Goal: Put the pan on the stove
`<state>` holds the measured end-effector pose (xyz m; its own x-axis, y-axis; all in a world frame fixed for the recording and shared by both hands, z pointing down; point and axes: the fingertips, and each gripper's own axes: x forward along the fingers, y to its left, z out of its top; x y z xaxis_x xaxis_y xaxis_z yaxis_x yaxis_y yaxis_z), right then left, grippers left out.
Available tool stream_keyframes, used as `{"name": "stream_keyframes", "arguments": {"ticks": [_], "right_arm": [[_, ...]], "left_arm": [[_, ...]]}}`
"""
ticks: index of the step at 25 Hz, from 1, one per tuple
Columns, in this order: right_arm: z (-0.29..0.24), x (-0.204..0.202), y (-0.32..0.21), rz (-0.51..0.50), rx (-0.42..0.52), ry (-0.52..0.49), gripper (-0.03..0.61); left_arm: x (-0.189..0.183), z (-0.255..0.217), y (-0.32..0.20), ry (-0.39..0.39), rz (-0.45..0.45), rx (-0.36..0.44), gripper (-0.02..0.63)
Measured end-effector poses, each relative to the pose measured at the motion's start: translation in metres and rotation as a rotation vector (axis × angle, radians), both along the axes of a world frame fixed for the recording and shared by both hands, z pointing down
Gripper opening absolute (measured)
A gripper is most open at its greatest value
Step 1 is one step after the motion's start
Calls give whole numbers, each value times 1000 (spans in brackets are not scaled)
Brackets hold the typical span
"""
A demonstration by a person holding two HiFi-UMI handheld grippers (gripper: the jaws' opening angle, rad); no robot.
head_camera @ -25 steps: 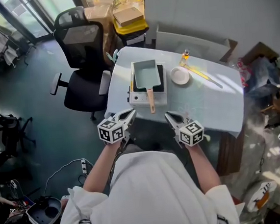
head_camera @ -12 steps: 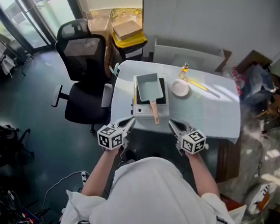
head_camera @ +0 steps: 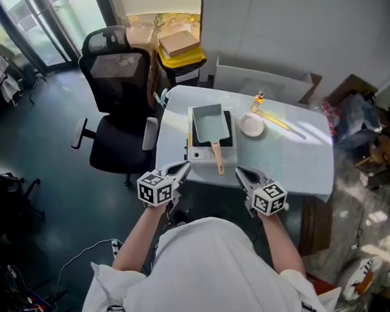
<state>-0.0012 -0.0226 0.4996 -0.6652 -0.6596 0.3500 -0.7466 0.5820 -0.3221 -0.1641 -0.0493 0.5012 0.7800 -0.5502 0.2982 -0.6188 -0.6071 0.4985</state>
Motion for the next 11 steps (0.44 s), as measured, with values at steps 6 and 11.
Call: {"name": "stream_keyframes", "arguments": {"ticks": [6, 11], "right_arm": [[2, 2, -1, 10, -3, -1, 32], [2, 2, -8, 20, -1, 0, 32]], "left_arm": [[-1, -3, -4, 4, 4, 1, 28], [0, -1, -10, 6, 8, -1, 26]]}}
